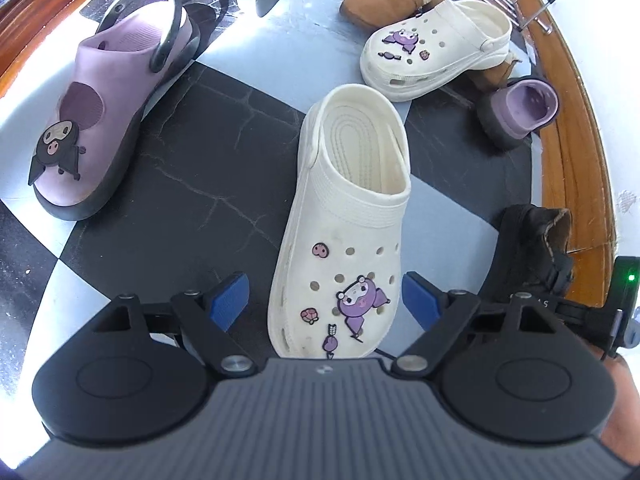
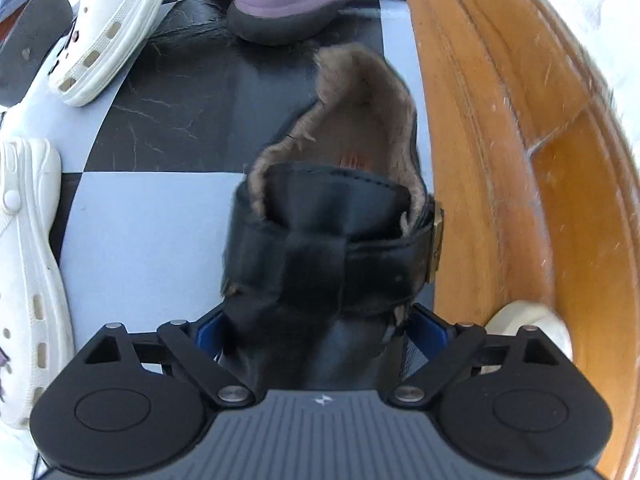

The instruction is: Organize scattered shoes

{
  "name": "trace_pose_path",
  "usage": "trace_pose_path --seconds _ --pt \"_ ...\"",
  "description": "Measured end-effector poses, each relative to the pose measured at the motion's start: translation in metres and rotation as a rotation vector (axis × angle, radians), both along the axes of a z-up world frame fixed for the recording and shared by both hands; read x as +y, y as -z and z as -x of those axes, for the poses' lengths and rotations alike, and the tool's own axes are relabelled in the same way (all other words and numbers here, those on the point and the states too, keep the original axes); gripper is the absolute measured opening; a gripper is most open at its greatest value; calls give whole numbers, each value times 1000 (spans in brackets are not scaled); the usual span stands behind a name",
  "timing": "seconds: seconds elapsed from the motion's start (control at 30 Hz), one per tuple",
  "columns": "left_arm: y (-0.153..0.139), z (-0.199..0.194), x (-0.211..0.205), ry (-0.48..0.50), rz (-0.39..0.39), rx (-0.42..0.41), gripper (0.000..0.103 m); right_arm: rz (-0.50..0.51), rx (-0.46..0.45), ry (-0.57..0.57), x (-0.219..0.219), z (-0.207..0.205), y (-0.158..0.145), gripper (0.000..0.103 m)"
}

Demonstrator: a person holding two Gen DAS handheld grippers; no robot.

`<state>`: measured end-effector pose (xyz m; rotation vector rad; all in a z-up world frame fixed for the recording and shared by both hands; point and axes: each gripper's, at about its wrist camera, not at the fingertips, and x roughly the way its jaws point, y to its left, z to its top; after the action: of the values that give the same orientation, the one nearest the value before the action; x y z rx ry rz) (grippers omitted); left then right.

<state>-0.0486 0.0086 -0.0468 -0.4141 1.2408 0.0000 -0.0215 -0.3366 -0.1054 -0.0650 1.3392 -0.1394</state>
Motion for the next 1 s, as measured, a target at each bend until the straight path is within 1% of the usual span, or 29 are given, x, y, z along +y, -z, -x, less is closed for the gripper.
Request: trace_pose_path --seconds 0.03,0.1,0.13,0.23,0.3,0.37,0.4,0.47,0.5,0.6,0.63,0.77,0.8,0.87,0.93,1.0 --pt "-1 0 1 1 2 -1 84 41 -10 -41 6 2 -1 97" --pt "-5 1 1 9 0 -7 84 83 -28 -118 15 5 -4 90" --pt "-6 1 1 13 -4 -10 84 87 -30 -136 15 6 -4 89" --pt "-9 3 1 23 -15 -15 84 103 -39 -179 16 9 -6 90" --pt "-11 3 1 38 -16 -16 84 128 -44 -201 20 13 -8 93" --pt "-15 3 2 54 -15 -16 84 124 -19 -204 23 14 -17 93" --pt "-16 3 3 61 -13 -14 86 117 -5 -205 24 15 -22 93" --pt "-19 4 7 65 -5 -9 90 71 28 -206 26 16 -43 93" --pt "-20 4 9 61 2 -5 91 43 35 -205 26 20 -59 94" --pt "-24 8 21 38 42 14 91 -29 30 -197 29 27 -93 96" --pt "-26 9 26 27 60 14 91 -71 27 -195 31 27 -104 96" --pt "-41 21 47 -54 99 9 91 -193 39 -234 47 22 -143 97" --pt "-45 25 52 -80 89 5 92 -204 54 -246 55 16 -149 97" --pt "-55 29 57 -99 46 -10 92 -244 114 -262 76 4 -160 97" --pt "-64 31 63 -112 21 -24 92 -302 201 -262 100 -8 -165 97" --pt "-69 31 72 -131 33 -36 93 -369 290 -230 124 -19 -160 97"
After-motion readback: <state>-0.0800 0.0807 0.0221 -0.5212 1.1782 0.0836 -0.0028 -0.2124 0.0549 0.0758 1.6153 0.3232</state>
